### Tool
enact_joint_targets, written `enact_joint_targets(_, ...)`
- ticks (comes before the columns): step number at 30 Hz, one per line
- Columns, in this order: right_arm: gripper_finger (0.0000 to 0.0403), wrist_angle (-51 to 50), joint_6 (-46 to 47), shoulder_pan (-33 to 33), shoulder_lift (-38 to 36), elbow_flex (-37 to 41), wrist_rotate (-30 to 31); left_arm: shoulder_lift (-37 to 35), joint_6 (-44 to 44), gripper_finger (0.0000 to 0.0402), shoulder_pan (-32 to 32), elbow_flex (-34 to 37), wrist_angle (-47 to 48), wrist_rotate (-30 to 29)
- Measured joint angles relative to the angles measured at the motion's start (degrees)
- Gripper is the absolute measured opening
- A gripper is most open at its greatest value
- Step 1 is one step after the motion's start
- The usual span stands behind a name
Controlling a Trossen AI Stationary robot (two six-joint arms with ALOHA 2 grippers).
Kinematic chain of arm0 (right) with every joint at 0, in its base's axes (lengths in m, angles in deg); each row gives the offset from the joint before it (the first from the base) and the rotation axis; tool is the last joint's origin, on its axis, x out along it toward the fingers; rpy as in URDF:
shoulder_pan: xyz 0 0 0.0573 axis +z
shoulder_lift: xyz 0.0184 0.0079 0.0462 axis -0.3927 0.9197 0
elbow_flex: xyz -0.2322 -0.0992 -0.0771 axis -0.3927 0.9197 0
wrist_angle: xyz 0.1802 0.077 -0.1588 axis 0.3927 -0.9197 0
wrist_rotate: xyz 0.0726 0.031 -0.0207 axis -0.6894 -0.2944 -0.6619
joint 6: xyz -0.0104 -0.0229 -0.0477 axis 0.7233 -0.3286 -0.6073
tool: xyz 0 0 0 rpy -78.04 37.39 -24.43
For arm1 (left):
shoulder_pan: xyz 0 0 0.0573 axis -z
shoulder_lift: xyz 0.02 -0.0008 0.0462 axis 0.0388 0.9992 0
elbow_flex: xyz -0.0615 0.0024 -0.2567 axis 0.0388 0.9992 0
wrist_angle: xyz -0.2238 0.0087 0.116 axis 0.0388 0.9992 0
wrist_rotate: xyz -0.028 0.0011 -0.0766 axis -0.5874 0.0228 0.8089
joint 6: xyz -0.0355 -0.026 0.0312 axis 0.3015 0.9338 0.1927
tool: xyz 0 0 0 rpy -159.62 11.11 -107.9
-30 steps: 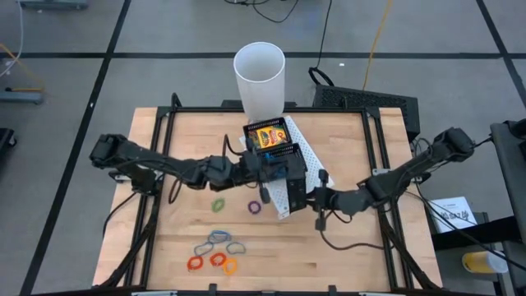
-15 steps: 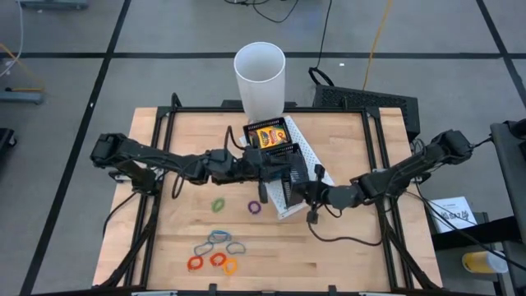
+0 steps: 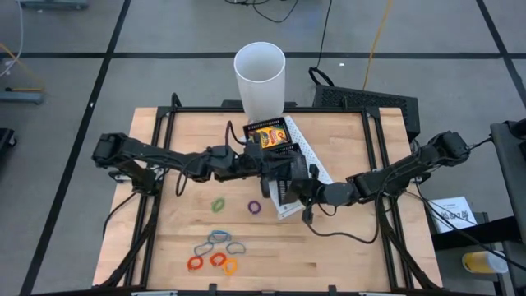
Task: Pick & Place Office Desk Supplies
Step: Put the black bin on the shelf
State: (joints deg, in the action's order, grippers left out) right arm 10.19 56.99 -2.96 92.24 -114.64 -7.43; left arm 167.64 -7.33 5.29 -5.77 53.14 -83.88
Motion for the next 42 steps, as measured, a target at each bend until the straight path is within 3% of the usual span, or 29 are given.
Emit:
enact_joint_targets(7, 0.0, 1.03, -0.19, -0.39, -0.02, 0.0, 0.03, 0.31, -1.16, 0.0037, 0.1, -0.01, -2.86, 5.44)
enact_joint_targets(12, 0.0, 0.83, -0.29, -0.97, -0.07, 0.0, -0.02, 0.12, -2.36, 0.0047, 0.17, 0.03, -2.74, 5.43)
enact_joint_targets(24, 0.0, 1.24, -0.19, -2.92, -0.07, 0.0, 0.03, 0.14, -0.45, 0.0217, -1.49, 0.03, -1.33, 4.15)
enact_joint_targets(29, 0.0, 1.38, -0.12, -2.91, -0.28, -0.26, 0.14, 0.5, -4.52, 0.0259, -1.41, 0.29, -0.16, 4.39)
enact_joint_targets(34, 0.0, 0.6, 1.77, -2.89, -0.22, -0.22, 0.07, 0.16, -4.71, 0.0274, -2.01, 0.14, 0.16, 4.04)
enact_joint_targets(42, 0.0, 0.84, -0.37, -2.43, -0.21, -0.15, 0.01, 0.18, -5.67, 0.0268, -1.93, 0.16, 1.27, 4.03)
